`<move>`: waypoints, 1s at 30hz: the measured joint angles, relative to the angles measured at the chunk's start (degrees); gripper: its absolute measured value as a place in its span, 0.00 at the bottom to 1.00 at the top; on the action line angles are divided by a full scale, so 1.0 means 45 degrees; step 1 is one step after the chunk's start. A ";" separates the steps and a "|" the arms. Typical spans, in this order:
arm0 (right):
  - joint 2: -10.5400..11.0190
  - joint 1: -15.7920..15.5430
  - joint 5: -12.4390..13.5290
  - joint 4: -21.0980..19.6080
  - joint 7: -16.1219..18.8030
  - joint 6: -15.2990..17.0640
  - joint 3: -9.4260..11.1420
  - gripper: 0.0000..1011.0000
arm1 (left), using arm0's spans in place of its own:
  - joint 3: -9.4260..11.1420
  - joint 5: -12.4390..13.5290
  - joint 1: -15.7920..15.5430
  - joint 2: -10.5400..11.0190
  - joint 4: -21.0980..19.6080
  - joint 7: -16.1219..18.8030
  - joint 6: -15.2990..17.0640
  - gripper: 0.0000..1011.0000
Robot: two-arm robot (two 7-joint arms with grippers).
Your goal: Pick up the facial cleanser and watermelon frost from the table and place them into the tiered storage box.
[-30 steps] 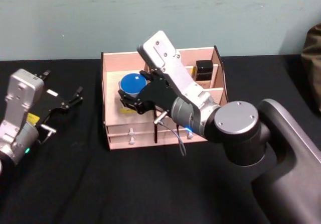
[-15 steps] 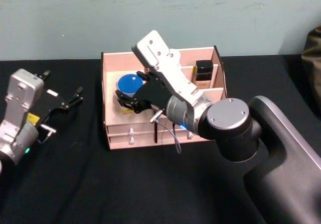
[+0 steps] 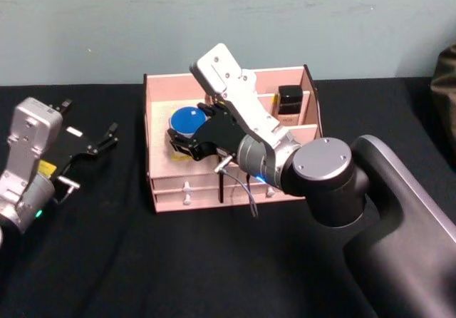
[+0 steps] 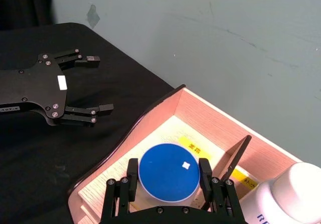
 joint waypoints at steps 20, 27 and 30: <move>0.0051 -0.0076 0.0061 -0.0119 -0.0025 -0.0155 0.0050 0.99 | 0.0000 0.0000 0.0000 0.0000 0.0000 0.0000 0.0000 0.99; 0.0380 -0.0545 0.0058 -0.1036 -0.0297 -0.1163 0.0205 0.99 | 0.0000 0.0000 0.0000 0.0000 0.0000 0.0000 0.0000 0.99; 0.0583 -0.0736 -0.0023 -0.1427 -0.0432 -0.1574 0.0216 0.99 | 0.0000 -0.0001 0.0000 0.0000 0.0000 0.0000 0.0000 0.99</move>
